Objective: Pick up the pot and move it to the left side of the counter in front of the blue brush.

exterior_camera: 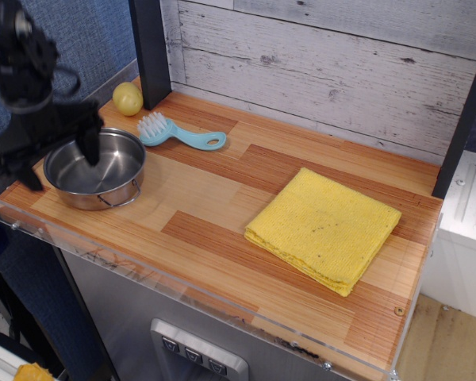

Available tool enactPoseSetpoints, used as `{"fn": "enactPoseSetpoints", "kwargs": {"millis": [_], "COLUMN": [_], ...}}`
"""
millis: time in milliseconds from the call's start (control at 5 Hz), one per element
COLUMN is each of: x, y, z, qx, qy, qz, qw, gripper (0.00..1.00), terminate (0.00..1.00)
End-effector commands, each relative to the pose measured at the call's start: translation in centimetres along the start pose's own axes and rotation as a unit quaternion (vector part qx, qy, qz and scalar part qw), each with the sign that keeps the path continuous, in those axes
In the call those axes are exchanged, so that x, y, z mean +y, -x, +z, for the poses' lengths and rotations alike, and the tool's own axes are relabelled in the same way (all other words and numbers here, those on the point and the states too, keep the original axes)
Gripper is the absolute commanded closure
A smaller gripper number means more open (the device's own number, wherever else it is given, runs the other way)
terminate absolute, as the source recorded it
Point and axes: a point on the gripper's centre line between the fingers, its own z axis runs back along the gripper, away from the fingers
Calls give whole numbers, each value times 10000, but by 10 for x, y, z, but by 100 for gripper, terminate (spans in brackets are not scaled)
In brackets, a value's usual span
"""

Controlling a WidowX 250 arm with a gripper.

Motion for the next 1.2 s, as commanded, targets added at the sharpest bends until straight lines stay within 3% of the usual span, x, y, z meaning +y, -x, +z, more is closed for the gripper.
{"fn": "enactPoseSetpoints", "kwargs": {"millis": [0, 400, 800, 1000], "x": [-32, -49, -49, -49], "y": [-29, -14, -14, -14], "z": [81, 126, 126, 126], "qx": [-628, -985, -985, -985], "qy": [617, 803, 803, 803], "qz": [-426, -943, -943, -943], "qw": [9952, 9874, 9874, 9874], "gripper": [0, 0, 0, 0], "terminate": [0, 0, 0, 100]}}
